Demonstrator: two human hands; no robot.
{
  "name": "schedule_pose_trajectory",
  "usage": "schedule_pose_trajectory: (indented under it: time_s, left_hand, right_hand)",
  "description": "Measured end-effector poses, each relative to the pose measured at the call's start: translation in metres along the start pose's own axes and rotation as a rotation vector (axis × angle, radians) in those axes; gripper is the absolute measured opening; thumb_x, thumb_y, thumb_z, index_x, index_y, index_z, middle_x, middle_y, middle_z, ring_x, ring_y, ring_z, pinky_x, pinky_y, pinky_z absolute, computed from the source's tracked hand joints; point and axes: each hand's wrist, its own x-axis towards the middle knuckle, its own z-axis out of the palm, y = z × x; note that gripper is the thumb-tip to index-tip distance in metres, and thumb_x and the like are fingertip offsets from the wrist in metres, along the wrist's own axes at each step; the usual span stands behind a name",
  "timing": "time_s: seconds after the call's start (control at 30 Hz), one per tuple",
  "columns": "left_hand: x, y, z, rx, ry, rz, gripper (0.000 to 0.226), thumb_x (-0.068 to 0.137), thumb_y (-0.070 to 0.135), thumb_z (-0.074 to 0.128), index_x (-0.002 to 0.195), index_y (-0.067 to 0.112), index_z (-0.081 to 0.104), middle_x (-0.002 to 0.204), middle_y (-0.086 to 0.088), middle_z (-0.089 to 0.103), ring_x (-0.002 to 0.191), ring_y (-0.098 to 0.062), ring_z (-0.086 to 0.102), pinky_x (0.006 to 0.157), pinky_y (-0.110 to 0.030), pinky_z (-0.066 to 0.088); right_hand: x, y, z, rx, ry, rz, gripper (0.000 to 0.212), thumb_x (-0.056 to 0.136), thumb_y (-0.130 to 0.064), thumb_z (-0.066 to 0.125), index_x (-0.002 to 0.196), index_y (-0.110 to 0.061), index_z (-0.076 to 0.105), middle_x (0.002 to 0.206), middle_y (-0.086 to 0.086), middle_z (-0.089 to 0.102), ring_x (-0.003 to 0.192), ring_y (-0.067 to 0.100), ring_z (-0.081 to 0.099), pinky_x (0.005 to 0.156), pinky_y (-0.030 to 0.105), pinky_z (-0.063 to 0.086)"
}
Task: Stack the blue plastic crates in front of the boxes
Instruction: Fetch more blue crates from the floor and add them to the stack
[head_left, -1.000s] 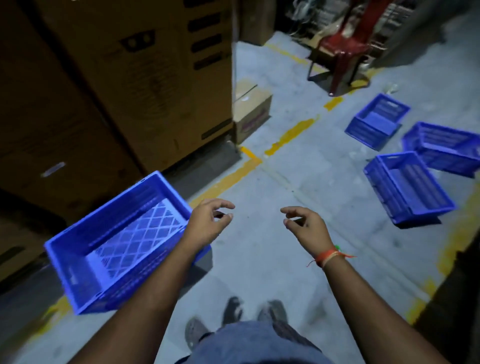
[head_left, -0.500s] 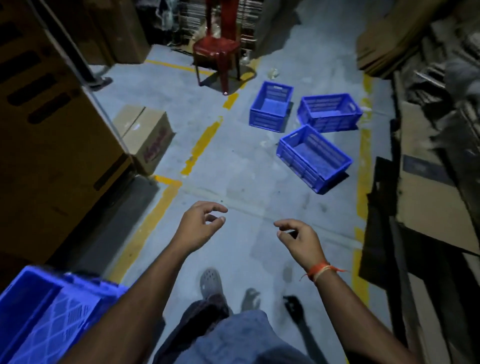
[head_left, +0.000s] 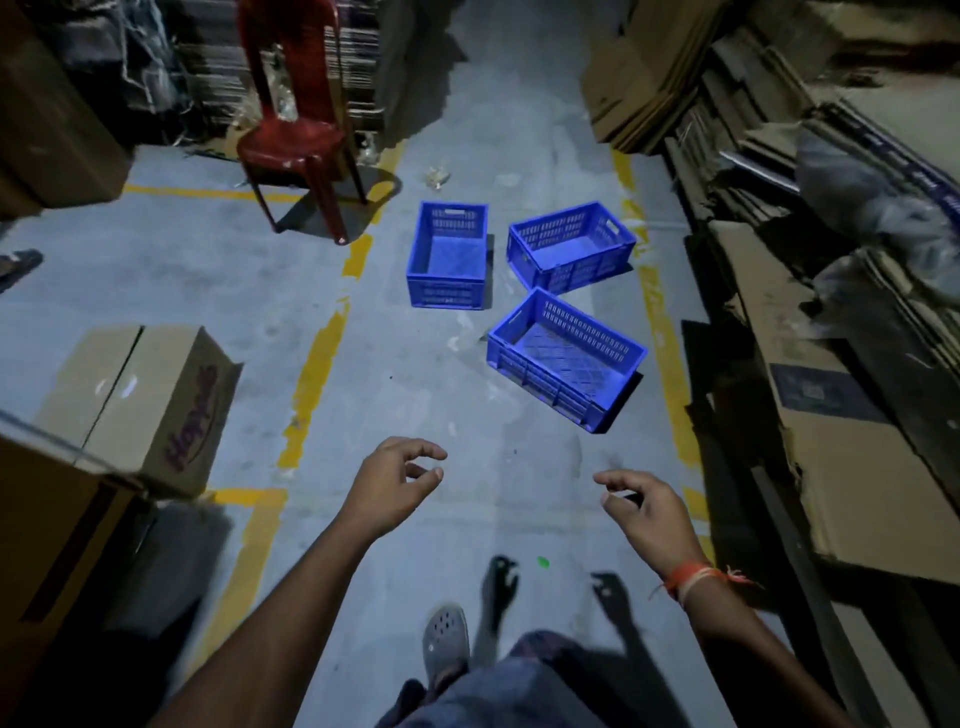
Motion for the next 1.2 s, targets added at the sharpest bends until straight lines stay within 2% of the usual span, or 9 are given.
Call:
schedule_pose_trajectory:
  time_s: [0.3, 0.4, 0.5, 0.63, 0.77, 0.9, 1.03, 1.13, 1.2]
  left_hand:
    - [0.204, 0.031, -0.006, 0.094, -0.182, 0.083, 0.018, 0.087, 0.022, 0.073, 0.1, 0.034, 0.073, 0.115, 0.013, 0.059, 0.086, -0.002, 0.07, 0.085, -0.026, 0.055]
    - [0.282, 0.037, -0.005, 0.095, -0.184, 0.086, 0.018, 0.087, 0.022, 0.073, 0.098, 0.035, 0.073, 0.115, 0.011, 0.06, 0.088, -0.004, 0.07, 0.085, -0.029, 0.056]
    - [0.352, 0.05, -0.007, 0.123, -0.204, 0.082, 0.018, 0.086, 0.024, 0.073, 0.1, 0.037, 0.073, 0.116, 0.013, 0.059, 0.091, -0.001, 0.069, 0.084, -0.025, 0.054]
    - [0.435, 0.076, -0.014, 0.154, -0.233, 0.123, 0.021, 0.088, 0.026, 0.073, 0.105, 0.037, 0.071, 0.117, 0.017, 0.057, 0.096, 0.001, 0.066, 0.079, -0.008, 0.046]
    - [0.507, 0.093, -0.005, 0.161, -0.257, 0.114, 0.023, 0.088, 0.025, 0.073, 0.107, 0.037, 0.071, 0.118, 0.015, 0.056, 0.099, -0.001, 0.064, 0.08, -0.01, 0.045]
    - [0.589, 0.098, 0.025, 0.206, -0.332, 0.153, 0.024, 0.086, 0.025, 0.075, 0.106, 0.038, 0.072, 0.116, 0.015, 0.055, 0.103, 0.002, 0.06, 0.085, -0.018, 0.048]
    - [0.674, 0.086, 0.062, 0.274, -0.356, 0.223, 0.027, 0.083, 0.025, 0.077, 0.109, 0.033, 0.073, 0.115, 0.009, 0.059, 0.105, 0.014, 0.051, 0.09, -0.022, 0.046]
    - [0.74, 0.056, 0.098, 0.322, -0.373, 0.219, 0.03, 0.08, 0.03, 0.075, 0.11, 0.033, 0.073, 0.119, 0.004, 0.059, 0.115, 0.0, 0.054, 0.098, -0.015, 0.037]
    - [0.78, 0.026, 0.127, 0.338, -0.381, 0.177, 0.032, 0.079, 0.024, 0.079, 0.11, 0.031, 0.074, 0.12, 0.001, 0.057, 0.119, -0.01, 0.055, 0.102, -0.015, 0.034]
  right_hand:
    - [0.135, 0.023, -0.002, -0.025, 0.179, 0.117, 0.028, 0.082, 0.0, 0.07, 0.095, -0.024, 0.075, 0.103, 0.005, 0.071, 0.084, 0.002, 0.066, 0.072, 0.007, 0.047]
    - [0.198, 0.035, -0.004, -0.008, 0.215, 0.19, 0.025, 0.08, -0.006, 0.072, 0.089, -0.029, 0.075, 0.103, 0.002, 0.072, 0.083, 0.007, 0.067, 0.077, 0.018, 0.05]
    - [0.261, 0.037, -0.013, -0.102, 0.216, 0.162, 0.027, 0.076, -0.015, 0.072, 0.088, -0.039, 0.072, 0.1, -0.003, 0.071, 0.089, 0.003, 0.064, 0.085, 0.023, 0.047]
    - [0.344, 0.024, -0.03, -0.169, 0.19, 0.124, 0.04, 0.077, 0.002, 0.075, 0.094, -0.034, 0.074, 0.099, -0.001, 0.07, 0.092, -0.002, 0.062, 0.076, 0.009, 0.047]
    - [0.411, 0.015, -0.042, -0.173, 0.227, 0.179, 0.029, 0.079, -0.005, 0.073, 0.1, -0.026, 0.075, 0.101, -0.003, 0.067, 0.088, 0.008, 0.064, 0.079, 0.026, 0.051]
    - [0.465, 0.023, -0.048, -0.225, 0.256, 0.221, 0.031, 0.07, -0.019, 0.066, 0.099, -0.016, 0.077, 0.09, 0.001, 0.067, 0.076, 0.011, 0.059, 0.073, 0.009, 0.042]
    - [0.507, 0.057, -0.043, -0.207, 0.266, 0.348, 0.033, 0.071, -0.024, 0.066, 0.103, -0.032, 0.072, 0.095, -0.002, 0.063, 0.076, 0.017, 0.063, 0.072, 0.03, 0.048]
    - [0.543, 0.103, -0.033, -0.248, 0.269, 0.402, 0.03, 0.075, -0.023, 0.069, 0.103, -0.033, 0.073, 0.098, -0.005, 0.061, 0.082, 0.008, 0.06, 0.073, 0.021, 0.045]
    - [0.572, 0.144, -0.022, -0.27, 0.249, 0.446, 0.029, 0.077, -0.028, 0.067, 0.105, -0.031, 0.072, 0.1, -0.006, 0.059, 0.089, 0.002, 0.053, 0.075, 0.006, 0.037]
